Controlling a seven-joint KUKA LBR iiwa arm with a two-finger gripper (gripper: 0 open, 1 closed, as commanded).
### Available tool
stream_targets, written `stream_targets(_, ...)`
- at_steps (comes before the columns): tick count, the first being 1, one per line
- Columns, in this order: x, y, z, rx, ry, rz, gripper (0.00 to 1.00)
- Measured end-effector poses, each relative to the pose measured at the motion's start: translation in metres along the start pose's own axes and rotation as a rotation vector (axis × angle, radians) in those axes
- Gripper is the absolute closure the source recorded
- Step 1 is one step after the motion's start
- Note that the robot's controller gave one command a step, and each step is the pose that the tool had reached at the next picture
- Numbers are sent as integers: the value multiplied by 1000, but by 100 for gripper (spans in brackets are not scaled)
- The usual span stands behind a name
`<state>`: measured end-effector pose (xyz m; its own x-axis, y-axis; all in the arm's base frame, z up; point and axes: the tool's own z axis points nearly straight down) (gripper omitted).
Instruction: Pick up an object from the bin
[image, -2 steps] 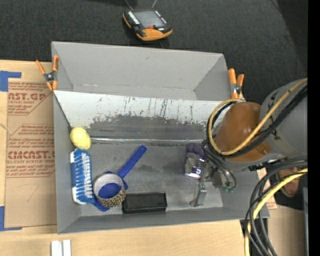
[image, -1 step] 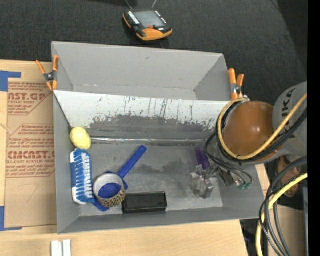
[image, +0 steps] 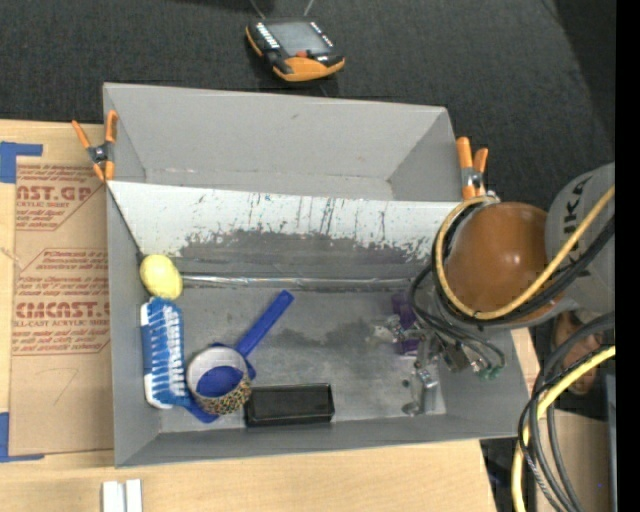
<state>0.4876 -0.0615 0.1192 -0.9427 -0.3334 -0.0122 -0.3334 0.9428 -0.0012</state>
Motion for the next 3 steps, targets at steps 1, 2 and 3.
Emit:
stream_targets(1, 0, 0, 0, 0, 0, 0, 0)
stream_targets(2, -18, -38, -26, 3, -4, -244, 0)
stream_targets(3, 2, -40, 11, -4, 2, -162, 100)
